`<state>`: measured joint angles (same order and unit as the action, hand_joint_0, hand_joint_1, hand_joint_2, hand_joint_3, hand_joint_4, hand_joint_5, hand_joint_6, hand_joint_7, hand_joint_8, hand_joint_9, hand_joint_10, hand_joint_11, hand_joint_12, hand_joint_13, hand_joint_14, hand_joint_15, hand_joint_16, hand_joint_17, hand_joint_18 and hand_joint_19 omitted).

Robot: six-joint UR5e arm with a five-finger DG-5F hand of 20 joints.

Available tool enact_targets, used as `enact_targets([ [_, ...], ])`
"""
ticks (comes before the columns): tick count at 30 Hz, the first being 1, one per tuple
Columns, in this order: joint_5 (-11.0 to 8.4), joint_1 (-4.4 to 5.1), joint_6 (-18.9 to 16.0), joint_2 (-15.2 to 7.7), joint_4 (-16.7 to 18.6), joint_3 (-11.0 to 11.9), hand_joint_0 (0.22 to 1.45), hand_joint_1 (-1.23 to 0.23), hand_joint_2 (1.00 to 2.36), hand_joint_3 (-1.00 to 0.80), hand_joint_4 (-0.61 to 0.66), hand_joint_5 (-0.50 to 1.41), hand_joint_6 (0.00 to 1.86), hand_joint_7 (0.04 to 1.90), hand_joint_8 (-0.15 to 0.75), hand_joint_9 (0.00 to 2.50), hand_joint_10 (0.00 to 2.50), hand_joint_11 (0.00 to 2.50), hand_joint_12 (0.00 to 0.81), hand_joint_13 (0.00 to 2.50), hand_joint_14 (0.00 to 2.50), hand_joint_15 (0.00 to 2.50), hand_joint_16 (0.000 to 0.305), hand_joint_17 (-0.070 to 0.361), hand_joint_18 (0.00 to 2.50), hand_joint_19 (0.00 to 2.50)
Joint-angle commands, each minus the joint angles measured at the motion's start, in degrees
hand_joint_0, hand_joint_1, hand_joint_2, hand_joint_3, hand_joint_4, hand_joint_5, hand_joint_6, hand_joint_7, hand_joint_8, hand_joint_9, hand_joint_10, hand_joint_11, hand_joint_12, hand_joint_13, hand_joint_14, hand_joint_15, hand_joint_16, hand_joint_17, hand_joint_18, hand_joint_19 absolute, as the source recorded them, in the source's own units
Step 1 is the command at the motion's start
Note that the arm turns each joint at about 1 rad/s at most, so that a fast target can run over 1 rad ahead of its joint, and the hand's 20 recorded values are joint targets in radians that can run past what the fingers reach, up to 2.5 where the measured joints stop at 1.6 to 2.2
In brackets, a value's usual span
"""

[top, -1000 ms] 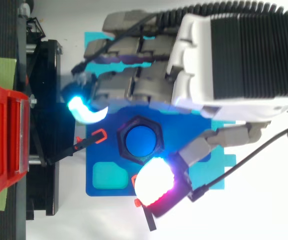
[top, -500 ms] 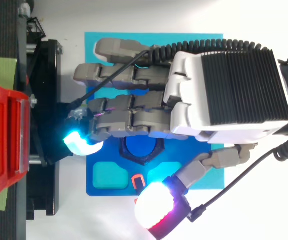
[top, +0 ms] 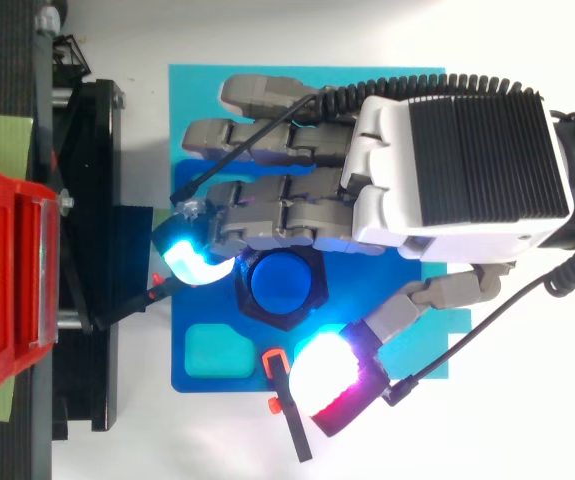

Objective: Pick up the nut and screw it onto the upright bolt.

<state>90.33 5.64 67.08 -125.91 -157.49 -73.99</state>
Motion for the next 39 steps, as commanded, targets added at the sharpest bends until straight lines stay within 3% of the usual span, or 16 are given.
enact_targets([
  [1,-0.07,-0.02,-0.02,0.05,0.07,-0.02,0.39,-0.32,1.0,-0.5,0.16,-0.14,0.5,0.75,0.282,0.61,0.0,0.0,0.413,0.24,0.0,0.0,0.056,0.126,0.0,0.0],
  [19,0.11,-0.63,-0.02,0.05,-0.1,-0.02,0.43,-0.23,1.0,-0.5,0.19,-0.01,0.5,1.11,0.274,0.91,0.0,0.0,0.362,0.38,0.0,0.0,0.041,0.093,0.0,0.0],
  [27,1.42,-1.6,-0.02,0.05,-0.28,0.42,0.45,-0.25,1.0,-0.5,0.13,0.06,0.5,1.22,0.222,1.2,0.0,0.0,0.322,0.56,0.0,0.0,0.034,0.078,0.18,0.0],
  [32,3.36,-2.74,-0.02,0.05,-0.63,0.95,0.46,-0.25,1.0,-0.5,0.1,0.08,0.5,1.25,0.173,1.41,0.0,0.0,0.284,0.67,0.0,0.0,0.03,0.067,0.34,0.0],
  [39,4.41,-3.62,0.16,0.05,-2.74,3.15,0.47,-0.26,1.0,-0.5,0.07,0.1,0.5,1.31,0.12,1.61,0.0,0.0,0.244,0.82,0.0,0.0,0.026,0.059,0.53,0.02],
])
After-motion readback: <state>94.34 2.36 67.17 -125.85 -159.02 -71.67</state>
